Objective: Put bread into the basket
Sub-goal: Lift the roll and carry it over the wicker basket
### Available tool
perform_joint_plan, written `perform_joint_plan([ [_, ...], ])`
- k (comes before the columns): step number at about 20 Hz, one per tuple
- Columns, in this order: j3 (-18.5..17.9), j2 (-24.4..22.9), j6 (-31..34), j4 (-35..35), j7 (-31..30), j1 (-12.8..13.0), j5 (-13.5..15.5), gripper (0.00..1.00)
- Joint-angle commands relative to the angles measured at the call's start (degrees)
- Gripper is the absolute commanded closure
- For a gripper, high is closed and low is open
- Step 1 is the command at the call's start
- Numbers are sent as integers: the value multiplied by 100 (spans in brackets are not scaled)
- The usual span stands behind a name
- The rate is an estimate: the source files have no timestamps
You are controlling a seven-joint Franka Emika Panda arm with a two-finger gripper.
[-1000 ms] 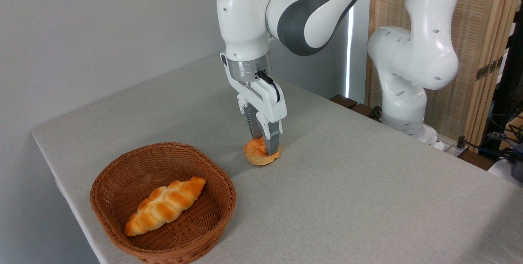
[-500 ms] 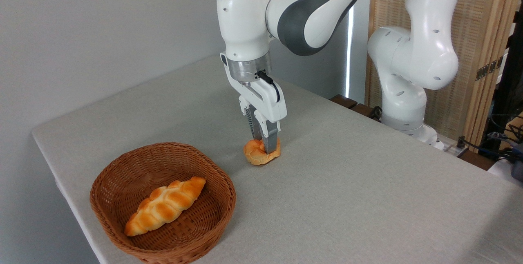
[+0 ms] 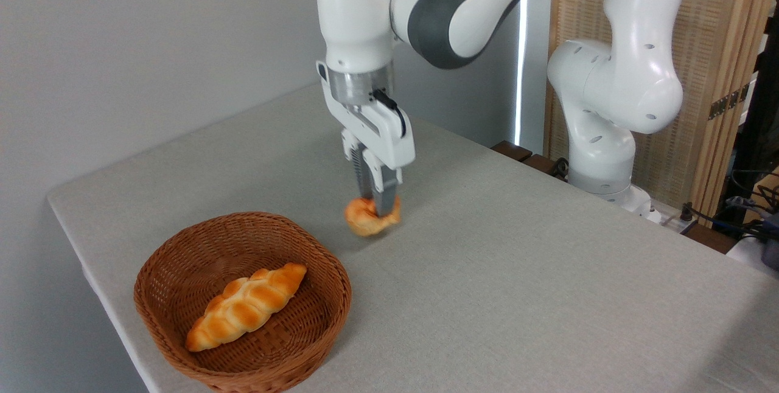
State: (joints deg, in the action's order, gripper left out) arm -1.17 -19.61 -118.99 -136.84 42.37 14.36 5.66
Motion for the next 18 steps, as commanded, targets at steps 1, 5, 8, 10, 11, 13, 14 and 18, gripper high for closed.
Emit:
perform_joint_plan([
  [1, -295, -35, -1, 446, 96, 49, 435, 65],
  [5, -437, 350, -1, 1105, 52, 93, 822, 65],
  [8, -437, 782, 16, 1685, -18, 93, 1077, 64],
  [10, -446, 1063, 8, 2019, -167, 84, 1314, 64],
  [11, -446, 1212, -1, 2160, -272, 84, 1402, 64],
  [13, -428, 1519, -115, 2354, -492, 84, 1482, 63],
  [14, -411, 1704, -142, 2529, -580, 93, 1491, 63],
  [18, -297, 2521, -185, 3241, -1019, 93, 1544, 63],
])
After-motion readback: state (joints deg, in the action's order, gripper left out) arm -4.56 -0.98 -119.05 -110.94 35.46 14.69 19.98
